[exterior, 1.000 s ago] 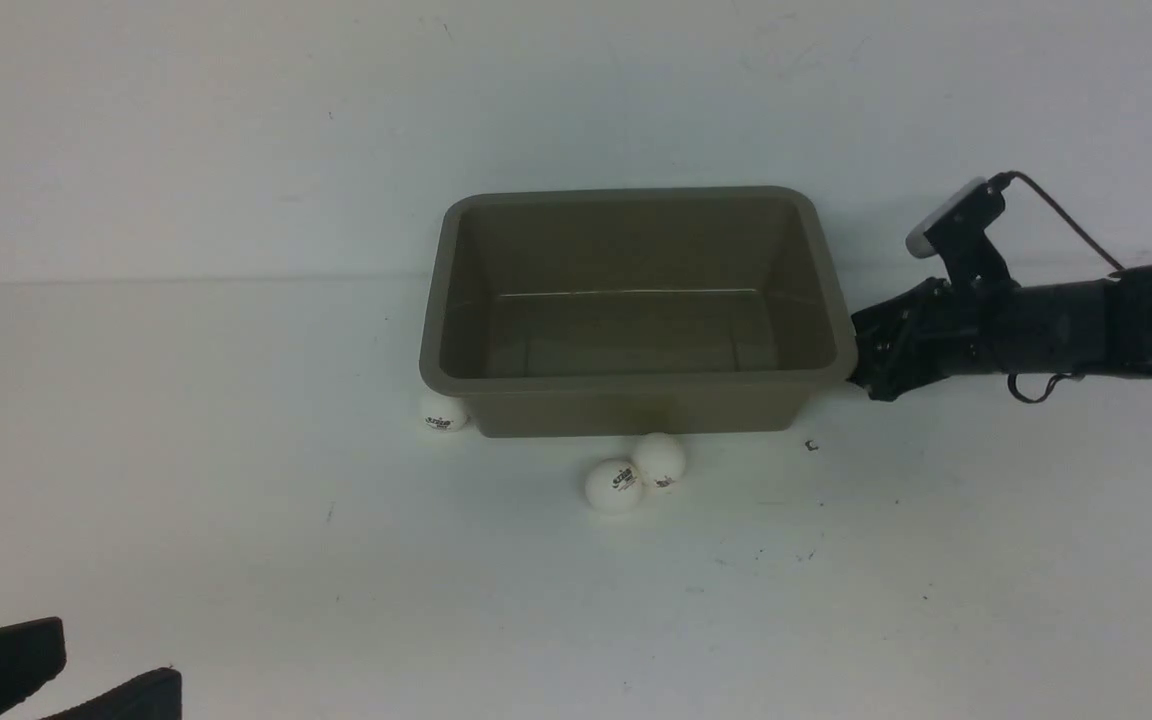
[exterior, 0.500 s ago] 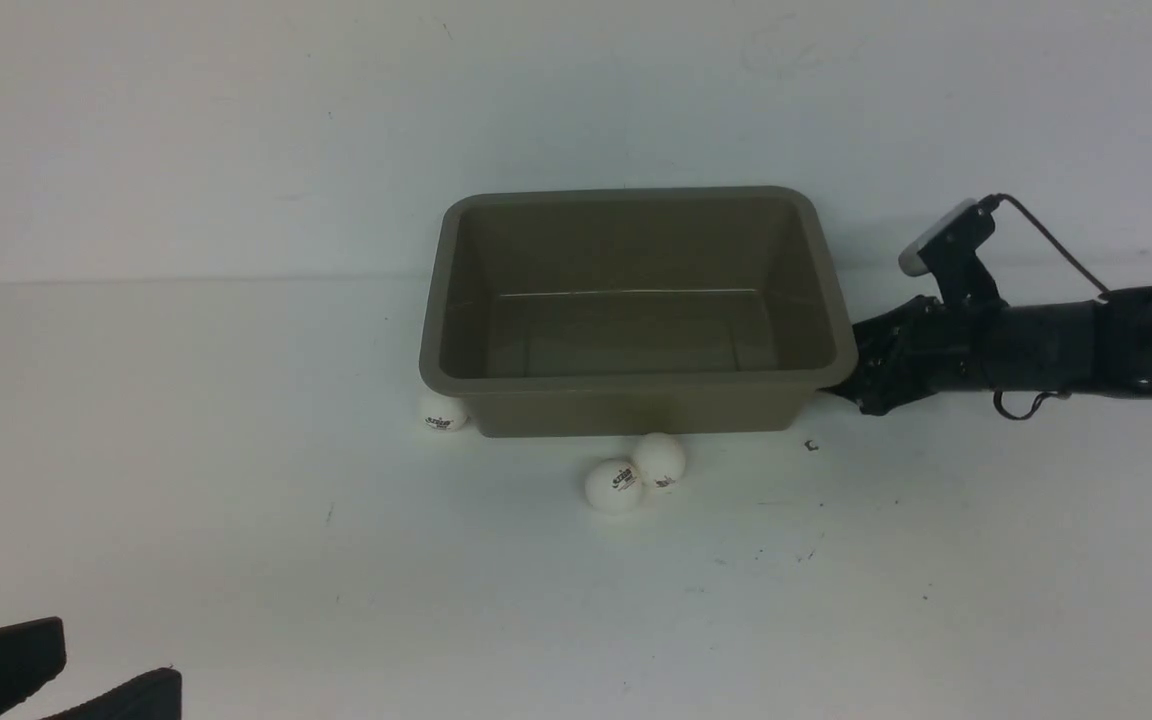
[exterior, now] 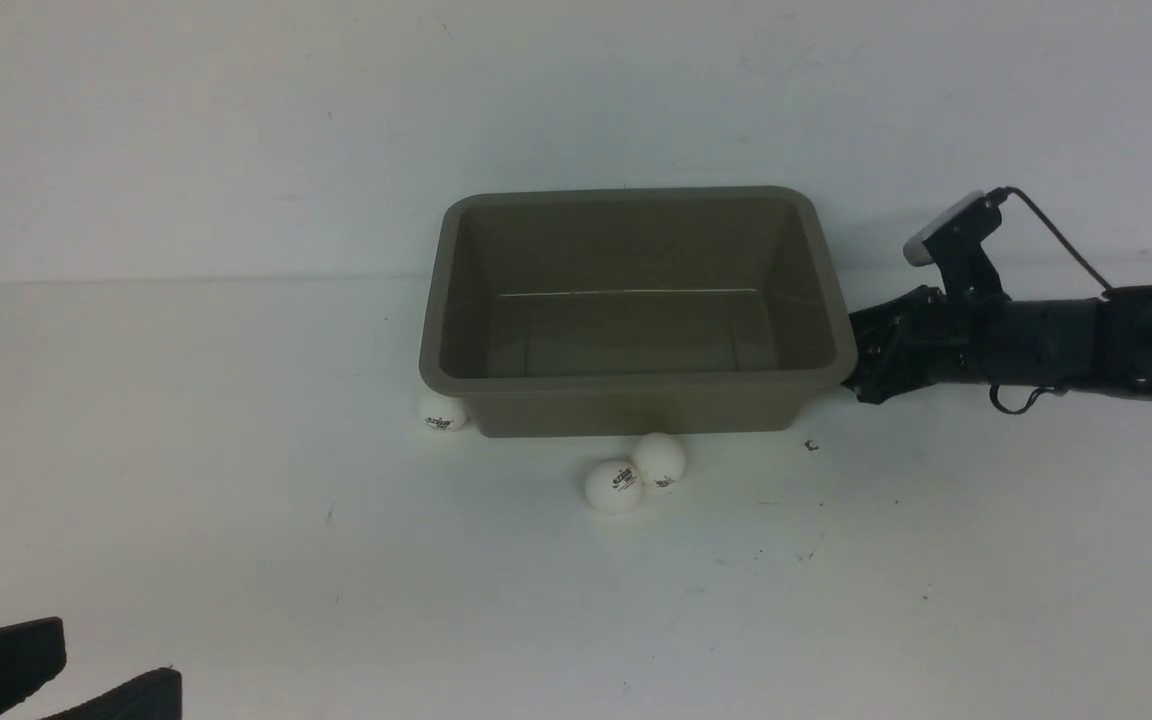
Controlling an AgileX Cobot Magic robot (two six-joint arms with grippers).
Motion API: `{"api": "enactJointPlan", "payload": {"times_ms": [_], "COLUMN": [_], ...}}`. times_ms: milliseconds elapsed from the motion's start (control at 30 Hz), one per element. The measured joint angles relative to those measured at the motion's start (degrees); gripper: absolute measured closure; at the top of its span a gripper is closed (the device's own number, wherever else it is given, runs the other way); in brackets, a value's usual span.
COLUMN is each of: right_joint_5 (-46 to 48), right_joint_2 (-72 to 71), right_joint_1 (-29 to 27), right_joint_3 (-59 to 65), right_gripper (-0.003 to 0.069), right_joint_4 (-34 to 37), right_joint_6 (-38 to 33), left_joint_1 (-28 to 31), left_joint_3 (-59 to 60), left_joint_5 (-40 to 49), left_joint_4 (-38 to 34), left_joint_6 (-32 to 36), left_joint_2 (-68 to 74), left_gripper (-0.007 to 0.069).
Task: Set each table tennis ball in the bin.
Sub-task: Use the right arm to clamp the table tennis ball closest to it
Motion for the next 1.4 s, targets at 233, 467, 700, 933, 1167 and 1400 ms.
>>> {"api": "enactJointPlan", "payload": {"times_ms": [233, 467, 700, 933, 1167, 1400], "right_joint_5": [-0.01, -0.47, -1.66, 4.89, 11.19, 12.19], "right_joint_2": [0.00, 0.00, 0.00, -0.05, -2.43, -8.68], "right_joint_1": [0.00, 0.00, -0.54, -4.39, -5.90, -5.90], "right_joint_3": [0.00, 0.00, -0.07, -0.07, -0.07, -0.07], "right_gripper": [0.0281, 0.0303, 0.0303, 0.0303, 0.0303, 0.0303], "right_joint_4": [0.06, 0.22, 0.91, -0.91, -6.13, -7.11], "right_joint_6": [0.00, -1.32, -1.72, 1.63, 4.15, 4.15], "left_joint_1": [0.00, 0.00, 0.00, 0.00, 0.00, 0.00], "left_joint_3": [0.00, 0.00, 0.00, 0.00, 0.00, 0.00], "left_joint_5": [0.00, 0.00, 0.00, 0.00, 0.00, 0.00], "left_joint_4": [0.05, 0.05, 0.05, 0.05, 0.05, 0.05], "left_joint_6": [0.00, 0.00, 0.00, 0.00, 0.00, 0.00], "left_joint_2": [0.00, 0.00, 0.00, 0.00, 0.00, 0.00], "left_gripper": [0.0146, 0.0146, 0.0146, 0.0146, 0.0146, 0.0146]}}
